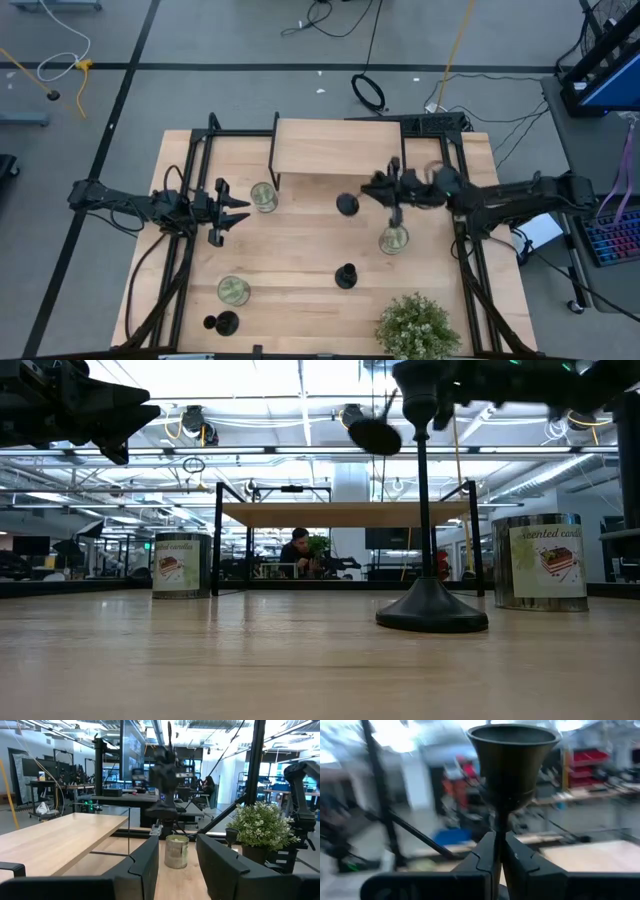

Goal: Pick & Place candle stick holders
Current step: Put the top candle holder on the shelf

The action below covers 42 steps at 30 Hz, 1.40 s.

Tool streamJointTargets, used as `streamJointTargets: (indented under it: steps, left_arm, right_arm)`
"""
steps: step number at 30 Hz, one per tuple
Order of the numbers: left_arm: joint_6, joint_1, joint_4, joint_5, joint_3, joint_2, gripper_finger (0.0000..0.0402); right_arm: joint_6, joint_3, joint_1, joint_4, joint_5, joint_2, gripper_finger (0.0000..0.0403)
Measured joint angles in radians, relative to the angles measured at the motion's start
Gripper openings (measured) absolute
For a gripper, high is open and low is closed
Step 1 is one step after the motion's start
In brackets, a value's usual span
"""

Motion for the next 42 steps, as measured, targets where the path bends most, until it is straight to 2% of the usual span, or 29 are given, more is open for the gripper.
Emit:
streamJointTargets:
  steps: [3,5,7,15,23,32,42]
  left_arm:
    - [-0.003,0.000,0.000,0.000,0.000,0.000,0.0136]
    - [-0.014,0.000,0.000,0.000,0.000,0.000,0.0136]
    - [-0.024,0.000,0.000,0.000,0.000,0.000,0.0136]
    - [-0.027,0.000,0.000,-0.001,0.000,0.000,0.0136]
    - [-0.027,0.000,0.001,-0.017,0.000,0.000,0.0136]
    - [-0.023,0.000,0.002,-0.061,0.000,0.000,0.0136]
    - [-0.026,0.000,0.002,-0.061,0.000,0.000,0.0136]
  right_arm:
    - [-0.072,0.171,-0.064,-0.301,0.089,0.000,0.0010]
    - [-0.110,0.245,-0.119,-0.401,0.157,-0.001,0.0010]
    - [-0.121,0.278,-0.177,-0.436,0.179,-0.006,0.0010]
    - [-0.063,0.234,-0.404,-0.451,0.177,0.011,0.0010]
    - [-0.043,0.192,-0.535,-0.453,0.175,0.029,0.0011]
    - [-0.058,0.169,-0.602,-0.445,0.174,0.028,0.0017]
    - [-0.091,0.169,-0.604,-0.449,0.173,0.032,0.0067]
